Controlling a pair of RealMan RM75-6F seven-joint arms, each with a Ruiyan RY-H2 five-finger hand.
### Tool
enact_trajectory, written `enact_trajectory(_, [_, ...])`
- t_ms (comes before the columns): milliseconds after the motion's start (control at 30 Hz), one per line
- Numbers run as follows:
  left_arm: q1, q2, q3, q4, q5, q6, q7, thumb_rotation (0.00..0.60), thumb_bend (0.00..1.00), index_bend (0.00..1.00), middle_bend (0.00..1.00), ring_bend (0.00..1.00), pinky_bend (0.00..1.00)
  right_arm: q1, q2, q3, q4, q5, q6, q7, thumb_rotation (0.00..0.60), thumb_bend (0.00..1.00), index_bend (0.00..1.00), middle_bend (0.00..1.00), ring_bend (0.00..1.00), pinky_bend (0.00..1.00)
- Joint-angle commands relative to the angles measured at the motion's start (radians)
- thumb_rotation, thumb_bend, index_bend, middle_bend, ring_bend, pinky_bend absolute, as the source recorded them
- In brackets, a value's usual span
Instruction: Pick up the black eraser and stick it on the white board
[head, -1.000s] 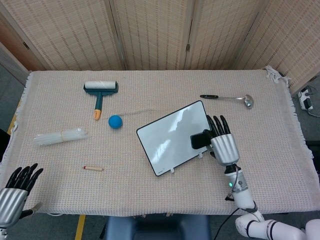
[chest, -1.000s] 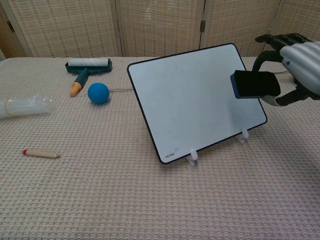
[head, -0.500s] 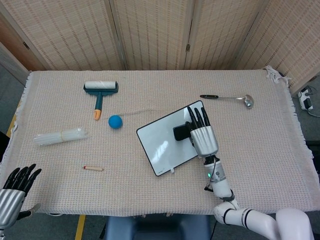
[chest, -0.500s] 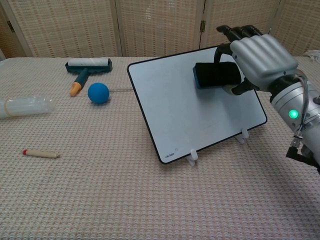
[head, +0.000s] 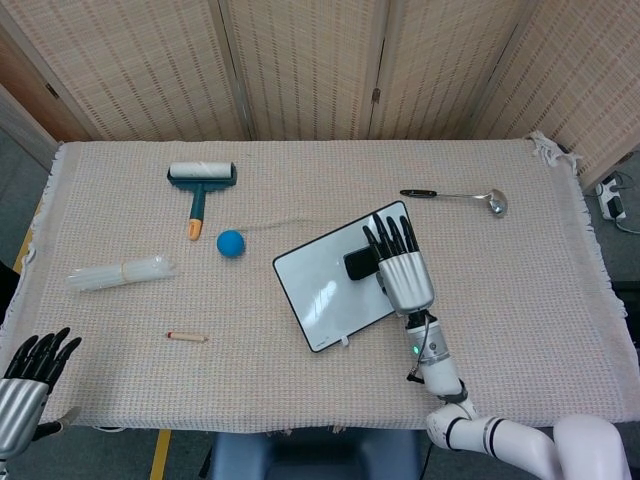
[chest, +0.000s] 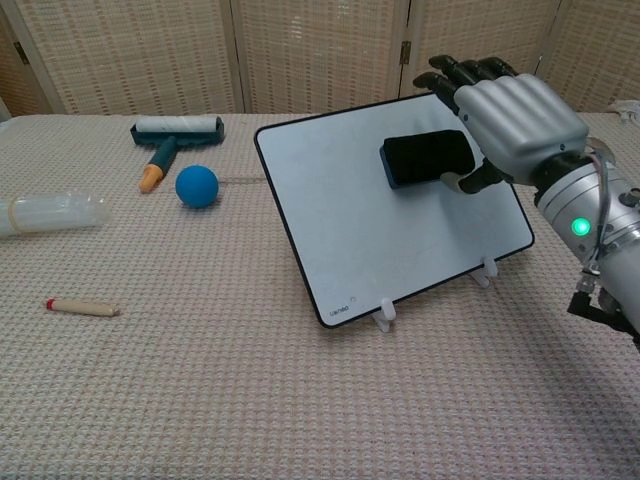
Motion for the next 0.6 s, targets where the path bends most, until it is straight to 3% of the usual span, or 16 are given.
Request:
enact_trajectory(33, [0.0,0.0,0.0,0.0,0.001,0.0,0.001,0.6,0.19,0.0,0.0,0.0,0.0,-0.046,0.08,-0.045,-0.123,-0.028,0.037,-0.016,0.6,0.31,0.07,0.0,0.0,0.0])
enact_trajectory(200, [0.002,-0.005,0.0,-0.001,0.004,0.001,0.018,0.6,0.19,0.0,0.0,0.0,0.0,-0.146,0.245,-0.126,-0.364,-0.042,0.087,-0.05,0.6,0.31,0.01,0.0,0.0,0.0])
enact_trajectory(400, [0.0,-0.019,-0.002,0.005,0.025,0.011,0.037,0.6,0.19,0.0,0.0,0.0,0.0,-0.314,0.592,-0.305,-0.741,0.044,0.091,-0.102,0.6,0.31,0.0,0.0,0.0,0.0])
enact_trajectory(500, [0.008,-0.029,0.001,-0.008,0.042,0.025,0.072,0.6,0.19,0.0,0.0,0.0,0.0,-0.391,0.718,-0.405,-0.797,0.012,0.116,-0.034,0.6,0.31,0.0,0.0,0.0,0.0])
enact_trajectory(600, [0.014,-0.031,0.007,-0.022,0.051,0.031,0.092,0.6,0.19,0.0,0.0,0.0,0.0,-0.44,0.752,-0.458,-0.761,-0.054,0.148,0.05,0.6,0.31,0.0,0.0,0.0,0.0])
